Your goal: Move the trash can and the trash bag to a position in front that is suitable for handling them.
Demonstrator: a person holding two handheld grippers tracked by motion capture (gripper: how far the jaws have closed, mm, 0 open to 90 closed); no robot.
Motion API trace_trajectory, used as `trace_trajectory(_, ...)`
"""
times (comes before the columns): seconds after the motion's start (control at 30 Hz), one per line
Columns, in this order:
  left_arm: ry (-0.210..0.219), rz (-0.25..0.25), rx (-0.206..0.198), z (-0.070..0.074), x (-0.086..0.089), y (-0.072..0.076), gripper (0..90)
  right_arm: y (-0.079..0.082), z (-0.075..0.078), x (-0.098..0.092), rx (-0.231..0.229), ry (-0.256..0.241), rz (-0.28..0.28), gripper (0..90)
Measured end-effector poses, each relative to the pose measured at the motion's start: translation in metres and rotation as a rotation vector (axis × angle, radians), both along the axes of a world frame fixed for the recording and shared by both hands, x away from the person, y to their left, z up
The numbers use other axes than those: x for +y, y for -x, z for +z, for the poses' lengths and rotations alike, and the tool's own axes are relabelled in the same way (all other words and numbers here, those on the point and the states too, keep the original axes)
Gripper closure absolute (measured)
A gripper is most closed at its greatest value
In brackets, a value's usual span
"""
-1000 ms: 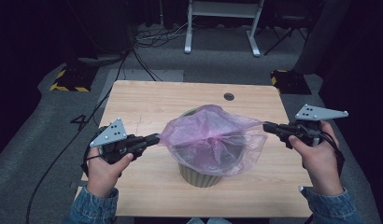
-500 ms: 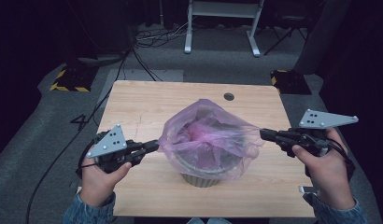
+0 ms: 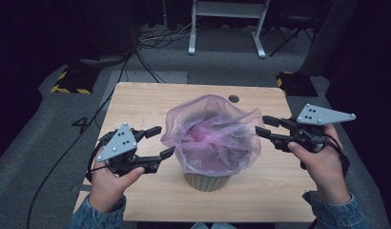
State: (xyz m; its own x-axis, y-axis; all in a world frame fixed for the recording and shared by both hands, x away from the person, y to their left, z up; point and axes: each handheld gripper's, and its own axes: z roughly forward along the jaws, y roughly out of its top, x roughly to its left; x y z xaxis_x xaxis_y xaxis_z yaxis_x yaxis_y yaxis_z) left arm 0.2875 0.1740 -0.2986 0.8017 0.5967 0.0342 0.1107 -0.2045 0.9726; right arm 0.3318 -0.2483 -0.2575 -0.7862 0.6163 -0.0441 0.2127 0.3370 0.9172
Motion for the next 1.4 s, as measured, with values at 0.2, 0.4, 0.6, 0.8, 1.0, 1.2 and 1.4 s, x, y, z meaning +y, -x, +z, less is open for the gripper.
trace_trajectory(0.2,0.026,0.012,-0.049,0.021,-0.002,0.002,27.6,-0.002,0.002,0.001,-0.039,-0.015,0.014,39.6)
trace_trajectory(0.4,-0.009,0.073,-0.076,0.034,-0.010,-0.012,29.9,-0.004,0.008,0.007,-0.090,-0.005,0.023,37.6)
trace_trajectory(0.6,-0.008,0.061,0.033,0.011,-0.009,-0.057,37.1,-0.019,0.008,0.020,-0.100,0.052,0.067,62.5)
trace_trajectory(0.8,-0.014,0.056,0.046,0.009,-0.009,-0.061,60.7,-0.041,-0.002,0.025,-0.051,0.049,0.096,77.2)
trace_trajectory(1.0,-0.055,0.033,0.132,-0.012,-0.010,-0.091,77.0,-0.068,-0.014,0.025,0.016,0.027,0.074,85.9)
trace_trajectory(1.2,-0.033,0.020,0.214,-0.033,-0.015,-0.113,79.6,-0.102,-0.036,0.030,0.112,0.020,0.043,87.8)
trace_trajectory(1.4,-0.013,0.056,0.283,-0.054,0.000,-0.126,84.2,-0.125,-0.057,0.025,0.209,-0.013,-0.021,90.0)
